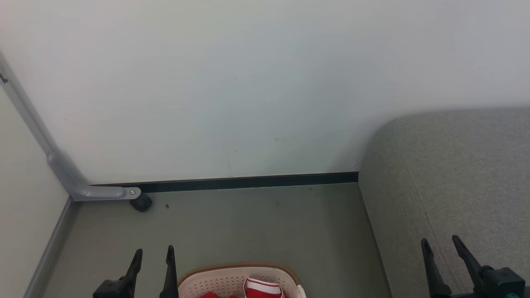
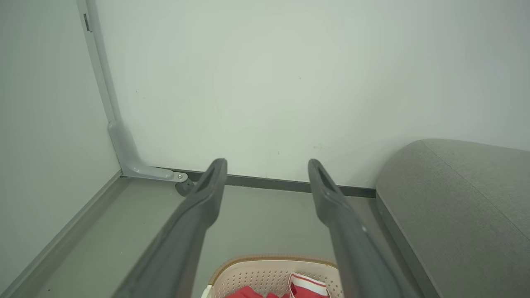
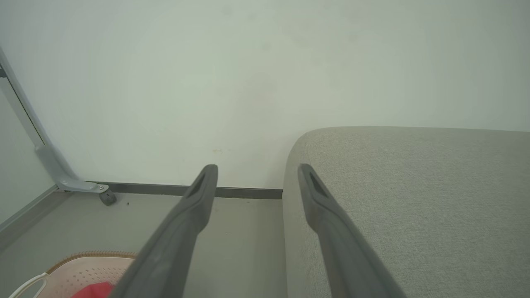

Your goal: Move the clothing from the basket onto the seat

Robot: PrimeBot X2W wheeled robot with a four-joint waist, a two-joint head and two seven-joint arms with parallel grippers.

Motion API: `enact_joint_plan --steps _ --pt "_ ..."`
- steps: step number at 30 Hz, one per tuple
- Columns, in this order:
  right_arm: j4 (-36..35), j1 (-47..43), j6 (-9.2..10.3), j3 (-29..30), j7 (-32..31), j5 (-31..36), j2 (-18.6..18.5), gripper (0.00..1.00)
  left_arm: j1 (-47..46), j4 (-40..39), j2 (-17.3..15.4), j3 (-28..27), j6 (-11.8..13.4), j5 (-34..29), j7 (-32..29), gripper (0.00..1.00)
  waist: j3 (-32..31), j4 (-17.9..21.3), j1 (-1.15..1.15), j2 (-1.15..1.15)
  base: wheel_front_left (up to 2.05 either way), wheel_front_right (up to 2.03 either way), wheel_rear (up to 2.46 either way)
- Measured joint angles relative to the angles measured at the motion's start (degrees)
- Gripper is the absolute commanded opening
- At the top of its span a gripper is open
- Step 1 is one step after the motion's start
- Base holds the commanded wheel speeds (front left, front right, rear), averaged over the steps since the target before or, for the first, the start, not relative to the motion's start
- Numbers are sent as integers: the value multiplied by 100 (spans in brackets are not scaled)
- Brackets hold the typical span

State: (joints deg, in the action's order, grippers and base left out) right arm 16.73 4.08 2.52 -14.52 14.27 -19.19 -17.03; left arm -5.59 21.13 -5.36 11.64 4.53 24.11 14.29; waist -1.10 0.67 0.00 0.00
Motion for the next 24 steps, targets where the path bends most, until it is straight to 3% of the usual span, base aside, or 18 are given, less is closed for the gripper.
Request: enact_joint_plan --steps 14,24 --pt "-147 0 -1 146 1 -5 22 100 29 141 51 11 -1 -93 0 100 94 -11 0 0 0 0 0" --pt "-480 180 -8 374 1 -182 -7 100 -12 350 179 268 -9 -267 1 100 494 23 0 0 0 0 0"
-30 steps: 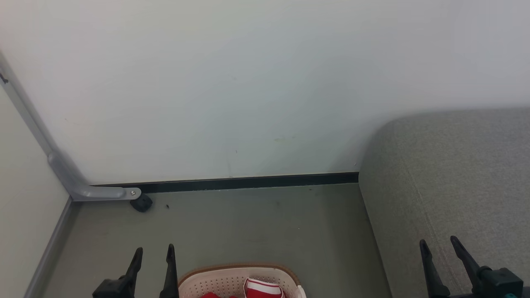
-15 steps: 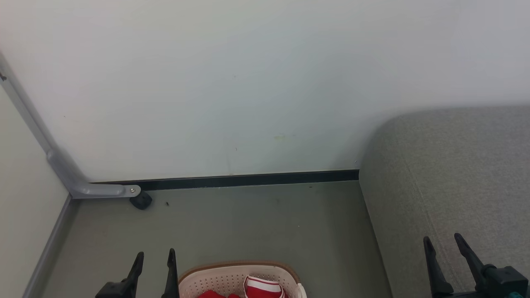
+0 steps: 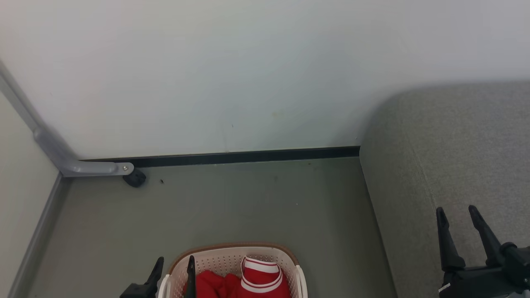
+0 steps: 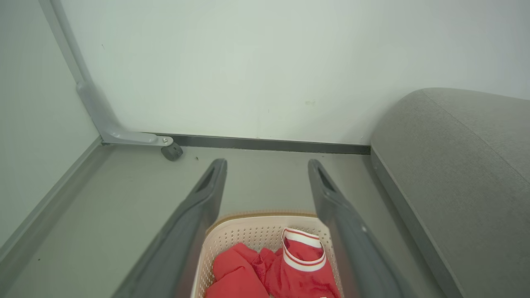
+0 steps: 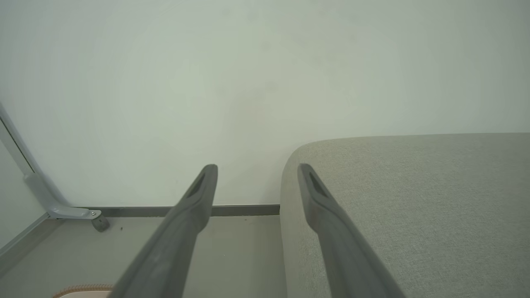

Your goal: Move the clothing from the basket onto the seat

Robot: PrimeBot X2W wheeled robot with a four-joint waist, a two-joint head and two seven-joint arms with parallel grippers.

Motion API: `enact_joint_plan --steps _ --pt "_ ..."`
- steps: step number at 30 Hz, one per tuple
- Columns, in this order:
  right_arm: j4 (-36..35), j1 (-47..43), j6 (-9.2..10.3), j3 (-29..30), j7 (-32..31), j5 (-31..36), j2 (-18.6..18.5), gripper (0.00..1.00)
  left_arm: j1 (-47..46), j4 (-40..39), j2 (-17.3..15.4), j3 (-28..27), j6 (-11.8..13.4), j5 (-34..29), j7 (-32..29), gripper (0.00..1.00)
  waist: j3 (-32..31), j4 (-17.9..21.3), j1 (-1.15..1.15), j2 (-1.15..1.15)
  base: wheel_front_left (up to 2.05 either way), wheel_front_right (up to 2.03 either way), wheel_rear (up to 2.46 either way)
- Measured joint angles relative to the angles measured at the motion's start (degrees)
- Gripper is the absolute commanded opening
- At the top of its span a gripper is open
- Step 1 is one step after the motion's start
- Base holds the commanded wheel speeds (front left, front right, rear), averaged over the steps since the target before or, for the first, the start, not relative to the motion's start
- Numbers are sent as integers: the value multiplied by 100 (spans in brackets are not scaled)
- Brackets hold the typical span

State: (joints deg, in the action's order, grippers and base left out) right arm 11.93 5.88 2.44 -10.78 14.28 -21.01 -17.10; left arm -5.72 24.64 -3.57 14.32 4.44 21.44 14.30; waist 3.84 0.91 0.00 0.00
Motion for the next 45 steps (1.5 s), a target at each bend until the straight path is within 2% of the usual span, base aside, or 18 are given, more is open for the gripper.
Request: enact_joint_plan --steps 12,20,30,35,45 --pt "-425 677 -146 253 1 -200 -35 100 -896 697 67 482 -167 8 -13 100 866 166 1 -1 0 0 0" --pt "-671 1115 -254 297 2 -224 -31 100 -1575 1341 118 761 -352 96 -413 100 1505 415 1 -1 0 0 0" --pt "-1096 1500 -400 345 27 -285 35 100 -2282 1912 118 1436 -345 837 -976 100 2404 878 2 -1 0 0 0" --pt "-1329 1637 -447 426 43 -346 60 100 -2591 2175 112 1470 -319 1122 -1182 100 2830 1092 2 -1 0 0 0" --pt "-1690 1885 -498 584 44 -435 223 100 -3296 2721 111 1200 -293 1136 -1438 100 3614 1446 1 -1 0 0 0"
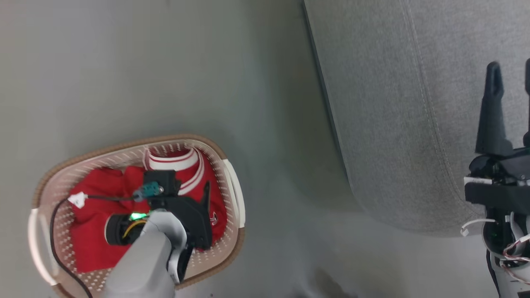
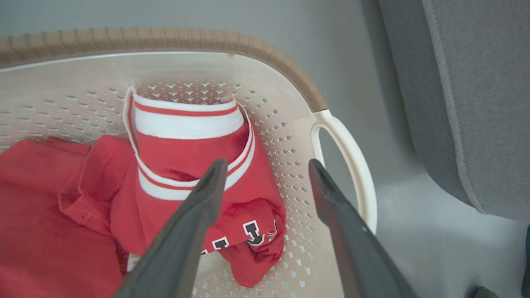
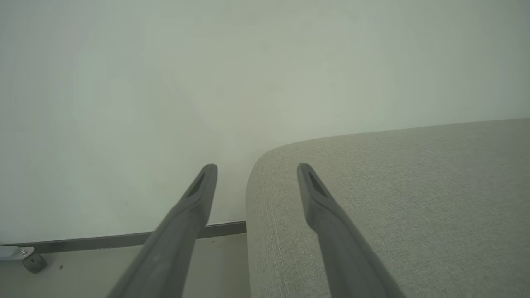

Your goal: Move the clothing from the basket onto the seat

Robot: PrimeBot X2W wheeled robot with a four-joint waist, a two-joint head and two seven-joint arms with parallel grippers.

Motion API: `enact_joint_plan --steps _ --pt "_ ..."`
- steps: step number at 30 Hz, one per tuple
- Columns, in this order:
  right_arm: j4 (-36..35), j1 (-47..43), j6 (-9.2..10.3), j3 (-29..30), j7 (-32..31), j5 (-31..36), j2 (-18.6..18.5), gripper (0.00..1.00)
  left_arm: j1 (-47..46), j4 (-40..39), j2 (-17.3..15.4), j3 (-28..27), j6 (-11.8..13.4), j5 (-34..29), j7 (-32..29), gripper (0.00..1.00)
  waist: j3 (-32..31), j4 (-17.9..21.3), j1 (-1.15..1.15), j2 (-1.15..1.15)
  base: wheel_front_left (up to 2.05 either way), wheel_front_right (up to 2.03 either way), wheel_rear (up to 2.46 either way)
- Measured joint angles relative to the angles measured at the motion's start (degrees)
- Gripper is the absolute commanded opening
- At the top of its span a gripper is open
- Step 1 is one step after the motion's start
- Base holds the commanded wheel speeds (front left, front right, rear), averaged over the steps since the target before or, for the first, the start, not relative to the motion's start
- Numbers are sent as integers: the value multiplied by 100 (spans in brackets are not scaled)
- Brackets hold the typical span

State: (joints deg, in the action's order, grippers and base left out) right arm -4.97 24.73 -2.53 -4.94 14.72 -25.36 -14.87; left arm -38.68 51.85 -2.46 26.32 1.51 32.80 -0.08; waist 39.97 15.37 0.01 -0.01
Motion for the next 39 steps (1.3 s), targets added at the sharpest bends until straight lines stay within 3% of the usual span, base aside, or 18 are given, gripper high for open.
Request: enact_joint_plan --steps 5,16,29,30,32,39 --pt "-65 136 -53 62 -1 -94 151 100 -311 260 -40 -127 43 49 -36 100 414 191 0 0 0 0 0" --pt "-75 163 -175 216 0 -143 343 100 -812 762 -449 -332 259 43 -56 100 1099 611 -1 1 0 0 0" --pt "-132 165 -297 375 0 -135 477 100 -1095 1369 -441 -186 390 -85 -193 100 1499 742 -1 0 0 0 0" --pt "-133 165 -303 376 0 -134 479 100 -1117 1425 -435 -180 410 -98 -229 95 1502 739 -1 0 0 0 0" --pt "-135 165 -308 388 0 -129 479 100 -1163 1492 -425 -180 424 -105 -291 0 1507 732 -1 1 0 0 0" --pt "-153 178 -353 411 0 -75 499 100 -1261 1709 -379 -194 459 -118 -367 0 1518 704 -1 2 0 0 0"
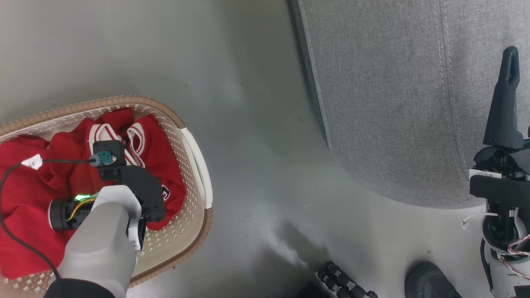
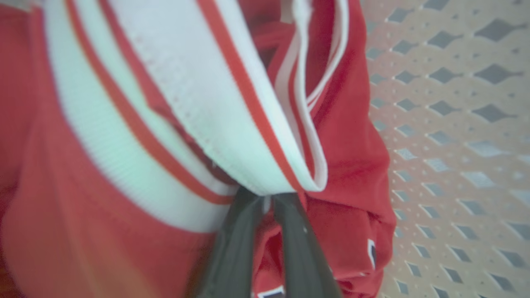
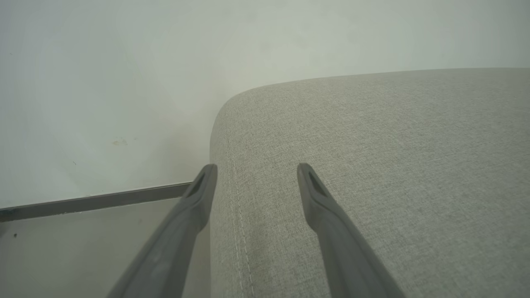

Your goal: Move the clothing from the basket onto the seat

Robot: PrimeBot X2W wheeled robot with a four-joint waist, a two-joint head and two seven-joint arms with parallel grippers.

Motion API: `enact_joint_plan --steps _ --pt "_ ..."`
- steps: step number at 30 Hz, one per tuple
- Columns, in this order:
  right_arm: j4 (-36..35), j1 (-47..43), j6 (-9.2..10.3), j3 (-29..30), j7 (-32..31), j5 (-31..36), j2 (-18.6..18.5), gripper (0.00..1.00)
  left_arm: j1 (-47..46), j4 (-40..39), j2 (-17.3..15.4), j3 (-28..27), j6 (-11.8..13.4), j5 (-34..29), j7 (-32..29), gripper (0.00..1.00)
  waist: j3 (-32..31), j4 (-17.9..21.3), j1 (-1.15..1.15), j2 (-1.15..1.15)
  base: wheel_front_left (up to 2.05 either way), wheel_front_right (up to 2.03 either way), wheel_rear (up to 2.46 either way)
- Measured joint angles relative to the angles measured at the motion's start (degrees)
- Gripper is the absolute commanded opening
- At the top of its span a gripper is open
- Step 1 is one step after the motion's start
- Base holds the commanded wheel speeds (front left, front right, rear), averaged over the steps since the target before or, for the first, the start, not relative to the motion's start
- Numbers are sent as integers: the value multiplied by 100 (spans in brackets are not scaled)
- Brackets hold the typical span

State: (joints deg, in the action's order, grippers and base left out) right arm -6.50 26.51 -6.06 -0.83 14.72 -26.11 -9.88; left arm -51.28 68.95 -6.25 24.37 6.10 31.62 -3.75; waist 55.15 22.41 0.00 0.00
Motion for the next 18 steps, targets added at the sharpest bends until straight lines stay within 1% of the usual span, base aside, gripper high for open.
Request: enact_joint_plan --steps 7,15,18 --pt "116 51 -35 38 0 92 15 100 -41 94 118 -14 44 7 52 0 -97 -56 0 0 0 0 0" --pt "287 104 -51 60 0 147 11 100 -18 98 253 36 37 5 327 0 -411 -201 0 0 0 0 0" --pt "368 103 -52 51 0 198 7 100 16 99 288 77 -63 5 407 0 -569 -282 0 0 0 0 0"
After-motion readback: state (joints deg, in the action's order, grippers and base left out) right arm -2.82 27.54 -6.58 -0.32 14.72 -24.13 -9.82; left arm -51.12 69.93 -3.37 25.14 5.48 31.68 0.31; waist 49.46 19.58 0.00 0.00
